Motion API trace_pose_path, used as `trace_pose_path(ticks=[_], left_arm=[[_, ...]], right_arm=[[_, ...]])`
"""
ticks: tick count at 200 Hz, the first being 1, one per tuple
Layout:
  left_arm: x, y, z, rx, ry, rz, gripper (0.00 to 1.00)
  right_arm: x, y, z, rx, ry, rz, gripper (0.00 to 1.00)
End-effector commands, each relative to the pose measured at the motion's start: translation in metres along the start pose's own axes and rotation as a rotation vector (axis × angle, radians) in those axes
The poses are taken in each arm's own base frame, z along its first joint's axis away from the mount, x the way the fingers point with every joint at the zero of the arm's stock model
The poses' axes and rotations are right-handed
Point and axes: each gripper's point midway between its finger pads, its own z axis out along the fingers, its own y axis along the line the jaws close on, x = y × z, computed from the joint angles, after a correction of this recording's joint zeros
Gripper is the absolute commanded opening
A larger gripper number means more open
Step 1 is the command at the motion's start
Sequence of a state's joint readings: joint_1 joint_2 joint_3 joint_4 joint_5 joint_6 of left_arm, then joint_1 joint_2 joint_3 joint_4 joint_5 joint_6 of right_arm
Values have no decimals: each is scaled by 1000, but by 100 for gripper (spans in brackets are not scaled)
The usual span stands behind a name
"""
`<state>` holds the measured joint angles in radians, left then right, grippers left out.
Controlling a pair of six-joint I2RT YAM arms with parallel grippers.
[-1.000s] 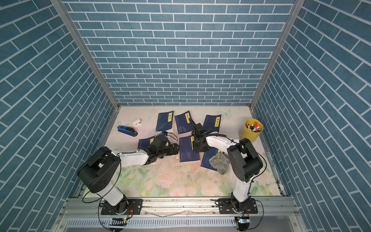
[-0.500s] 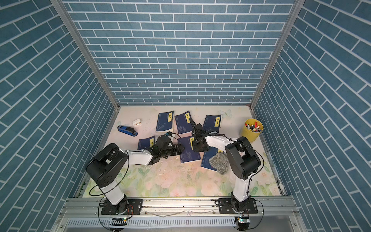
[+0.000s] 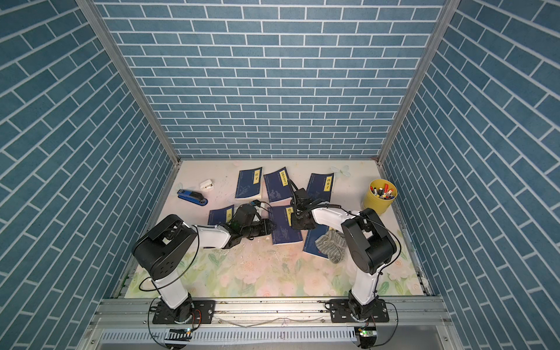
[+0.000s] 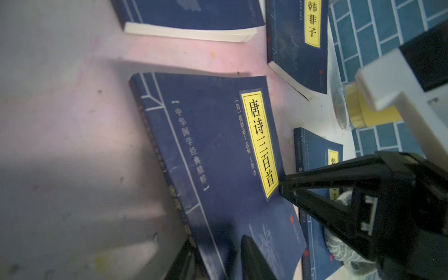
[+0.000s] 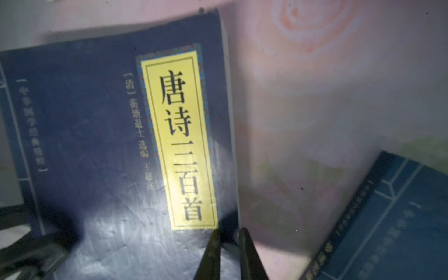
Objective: Wipe the cover of the book
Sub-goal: Pick up the book from the center of the board.
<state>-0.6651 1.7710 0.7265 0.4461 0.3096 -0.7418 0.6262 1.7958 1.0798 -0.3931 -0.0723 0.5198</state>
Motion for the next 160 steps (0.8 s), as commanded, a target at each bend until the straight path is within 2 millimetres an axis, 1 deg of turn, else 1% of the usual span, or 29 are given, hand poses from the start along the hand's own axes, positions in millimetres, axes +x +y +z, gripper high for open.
trace_pose_path(ticks=[1,23,39,50,63,72,90,113,129,160], left_arm=[[-7,-34,-8,80,9,79,22],[-10,-36,-10,73,15,94,12],[-13,-36,-14,50,19,113,5],[-15,-31,-17,5,21,135,0],[-19,-24,-24,-50,30,163,0],[-23,-21,-31,-77,31,184,0],[-33,-11,-50,-136,45,207,0],[-49,6,-80,-210,47,209,0],[-58,18,-103,-260,42,195,0],[-73,33,-145,-307,4,155,0]], right_arm=[[44,21,20,-87,147,-16,16],[39,28,16,-107,137,-31,16],[36,29,13,-104,126,-41,18],[34,27,9,-94,113,-50,23],[30,25,3,-79,91,-64,31],[27,23,-1,-69,76,-75,35],[22,21,-11,-51,48,-93,39],[14,18,-22,-41,7,-106,43],[10,16,-27,-44,-11,-107,45],[2,11,-33,-46,-35,-107,48]])
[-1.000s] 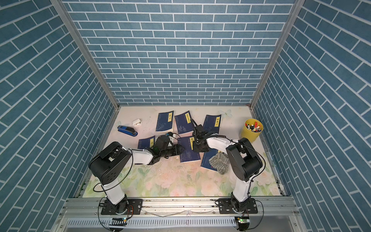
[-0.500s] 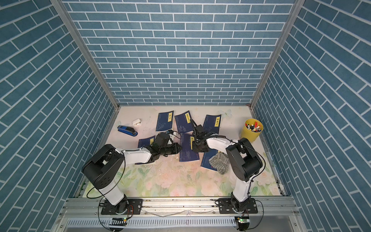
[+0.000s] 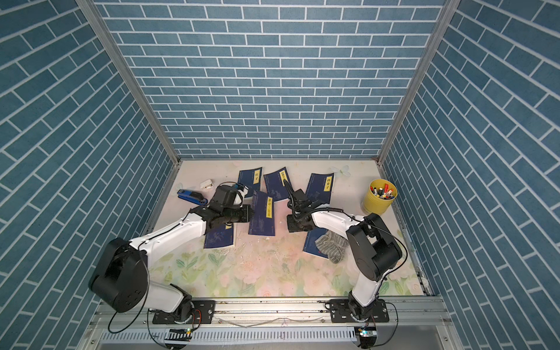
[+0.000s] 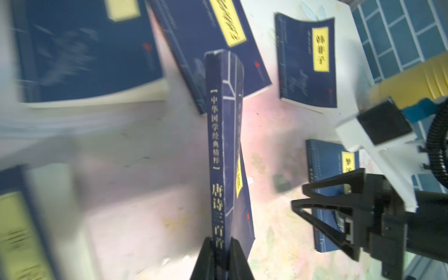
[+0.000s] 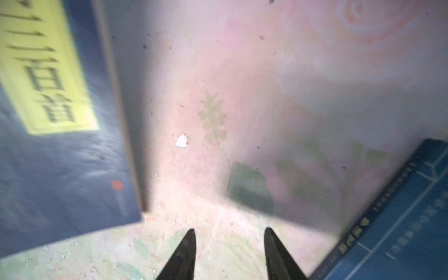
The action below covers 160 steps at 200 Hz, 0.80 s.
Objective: Wipe the cover of the book
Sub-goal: Pick up the book from the center of the board, then place the book on the book.
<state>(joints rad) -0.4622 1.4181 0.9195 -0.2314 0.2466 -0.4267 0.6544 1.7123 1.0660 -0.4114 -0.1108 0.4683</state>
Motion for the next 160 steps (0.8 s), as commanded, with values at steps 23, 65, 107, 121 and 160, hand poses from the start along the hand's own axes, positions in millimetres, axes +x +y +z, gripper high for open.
trace_pose_path(ticks=[23,65,107,121,160], left_arm=[[-2,44,-52,-107,24,-31,0],[-28,57,-90,-107,-38,-77,0],[-19,82,-92,-206,44,-90,0],[-16,82,-89,-197,53,-96,0],[13,122,-80,-383,152,-118,0]], right_arm=[[-5,-12,-9,17,-14,-21,48],[-10,-10,-2,-9,2,-19,49],[-14,-5,2,-28,16,-41,49],[-15,-4,4,-33,21,-46,49],[-14,-2,11,-49,35,-48,49]])
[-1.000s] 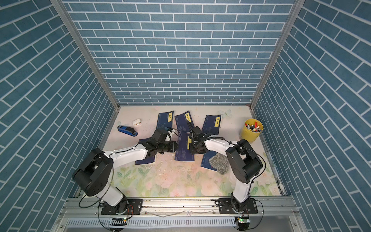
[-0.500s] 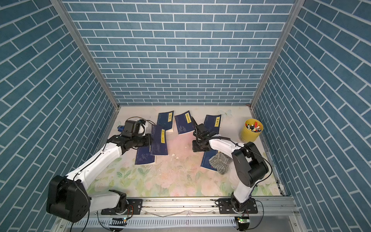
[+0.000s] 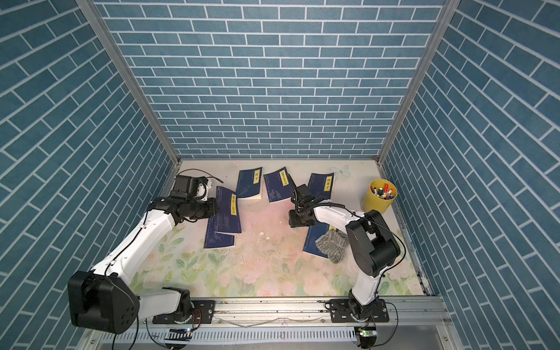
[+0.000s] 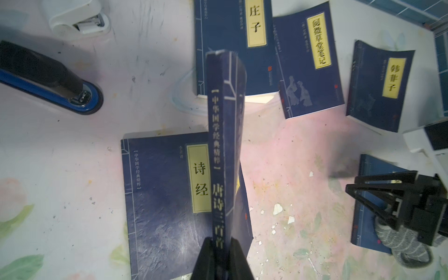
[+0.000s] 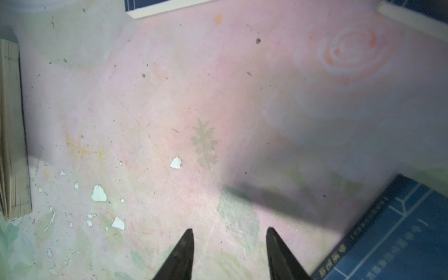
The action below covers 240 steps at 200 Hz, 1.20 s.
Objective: Wipe the cover of the book
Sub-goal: Place the book on the book.
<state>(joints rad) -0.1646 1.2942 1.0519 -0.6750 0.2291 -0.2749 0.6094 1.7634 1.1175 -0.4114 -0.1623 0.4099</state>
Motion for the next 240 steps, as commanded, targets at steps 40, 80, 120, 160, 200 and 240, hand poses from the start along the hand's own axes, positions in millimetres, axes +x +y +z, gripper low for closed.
trace_pose_path(ticks=[40,80,120,160,200,240], left_arm=[[37,52,44,-226,154,0,0],[43,66,65,-279,209,59,0],[58,88,75,-380,303,126,0],[57,91,82,-389,314,136,0],[55,94,77,-417,326,152,0],[46,86,69,-387,316,162,0]], right_arm=[[2,3,11,-24,42,-33,49],[2,2,11,-17,51,-41,49],[-1,1,15,-20,57,-41,49],[-3,2,17,-24,58,-41,49],[-1,1,19,-24,66,-38,49],[-2,2,21,-34,66,-32,49]])
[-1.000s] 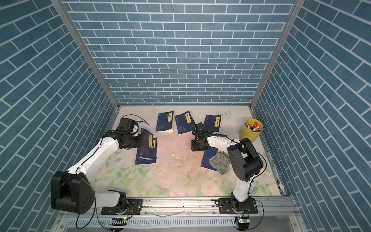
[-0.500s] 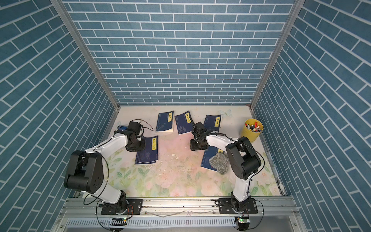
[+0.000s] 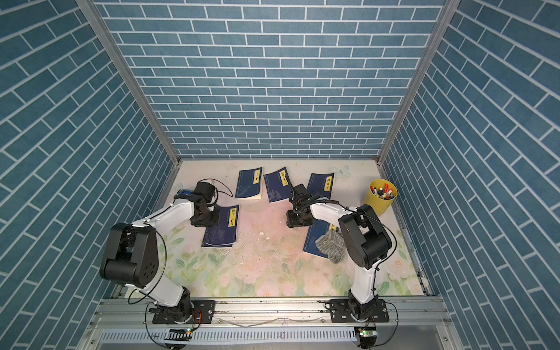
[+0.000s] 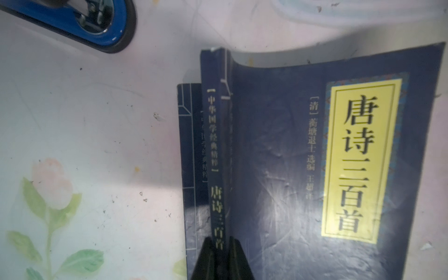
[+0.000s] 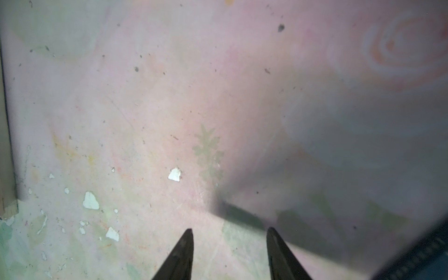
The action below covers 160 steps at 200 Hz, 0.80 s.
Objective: Wipe the cover of the book
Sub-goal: Place the book on the book.
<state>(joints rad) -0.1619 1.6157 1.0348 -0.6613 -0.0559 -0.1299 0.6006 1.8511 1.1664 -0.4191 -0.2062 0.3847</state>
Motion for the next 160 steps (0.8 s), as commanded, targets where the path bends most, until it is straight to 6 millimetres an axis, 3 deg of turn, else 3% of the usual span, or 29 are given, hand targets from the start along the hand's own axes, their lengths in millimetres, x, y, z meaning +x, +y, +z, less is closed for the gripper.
trace_pose_path(ticks=[1,88,115,160], left_arm=[[9,9,-4,-45,52,36,0],[18,13,20,-87,152,62,0],[19,25,25,-161,159,58,15],[18,37,29,-235,158,54,27]], right_arm=[[-2,1,1,-10,11,-24,50],[3,-2,-2,1,8,-23,50],[3,-2,-3,1,7,-24,50],[1,-1,-5,-3,-3,-25,50]])
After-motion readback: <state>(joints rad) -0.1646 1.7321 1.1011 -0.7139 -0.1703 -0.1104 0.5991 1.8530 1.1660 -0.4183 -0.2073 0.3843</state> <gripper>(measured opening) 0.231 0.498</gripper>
